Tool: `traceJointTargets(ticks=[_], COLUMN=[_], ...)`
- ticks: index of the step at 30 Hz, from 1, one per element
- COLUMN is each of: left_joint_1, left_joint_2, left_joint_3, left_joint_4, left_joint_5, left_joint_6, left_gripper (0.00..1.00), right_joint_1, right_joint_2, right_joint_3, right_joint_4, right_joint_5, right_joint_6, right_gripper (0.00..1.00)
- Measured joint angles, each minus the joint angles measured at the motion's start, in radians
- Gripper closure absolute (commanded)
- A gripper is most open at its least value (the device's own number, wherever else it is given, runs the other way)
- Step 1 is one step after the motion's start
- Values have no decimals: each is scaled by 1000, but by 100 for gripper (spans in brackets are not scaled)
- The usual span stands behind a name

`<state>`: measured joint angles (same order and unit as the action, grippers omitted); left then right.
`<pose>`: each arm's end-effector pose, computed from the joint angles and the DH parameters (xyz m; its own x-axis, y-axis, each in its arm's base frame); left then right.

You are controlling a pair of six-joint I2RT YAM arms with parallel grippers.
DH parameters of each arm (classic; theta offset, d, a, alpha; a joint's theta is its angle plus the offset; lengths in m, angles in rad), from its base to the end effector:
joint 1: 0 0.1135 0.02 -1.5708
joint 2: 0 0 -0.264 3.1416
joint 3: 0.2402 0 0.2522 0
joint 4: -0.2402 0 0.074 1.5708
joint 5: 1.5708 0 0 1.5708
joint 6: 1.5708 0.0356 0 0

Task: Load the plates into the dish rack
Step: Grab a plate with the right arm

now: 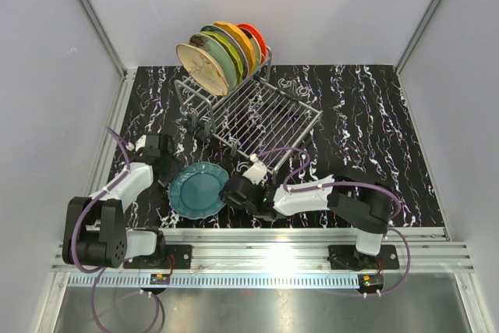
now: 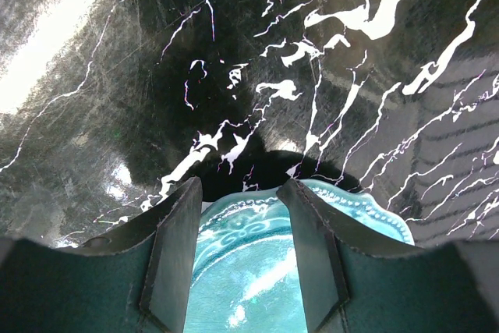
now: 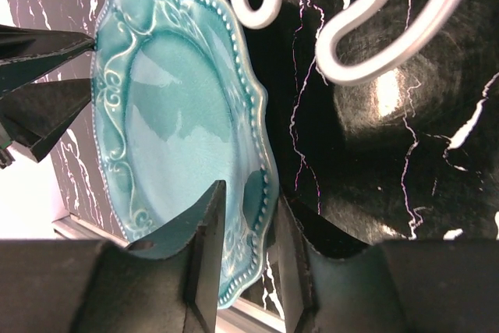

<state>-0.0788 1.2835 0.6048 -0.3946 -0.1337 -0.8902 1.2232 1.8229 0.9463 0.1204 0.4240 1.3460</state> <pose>0.2254 -0.0130 0.1636 -0.5626 -0.7282 -0.3913 -0.6717 0.6786 -0.2972 0.1385 0.3392 0.1462 -0.7881 0.4332 -0.4373 0.0596 0.7608 0.6462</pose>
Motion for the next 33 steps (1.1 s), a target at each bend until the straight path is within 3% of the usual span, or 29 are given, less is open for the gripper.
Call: traceJointTargets(ticks=[20, 33], left_joint_1=[0, 0], left_joint_2=[-26, -34], left_joint_3=[-34, -64], left_joint_4=[43, 75], left_joint_5=[6, -3], left_joint_6=[0, 7], left_gripper=[50, 50], right_joint_1=[0, -22], right_joint_2=[50, 71], right_joint_3=[6, 113], right_joint_4=[62, 28], right_joint_5=[-7, -41], right_joint_6=[-3, -67], right_gripper=[56, 54])
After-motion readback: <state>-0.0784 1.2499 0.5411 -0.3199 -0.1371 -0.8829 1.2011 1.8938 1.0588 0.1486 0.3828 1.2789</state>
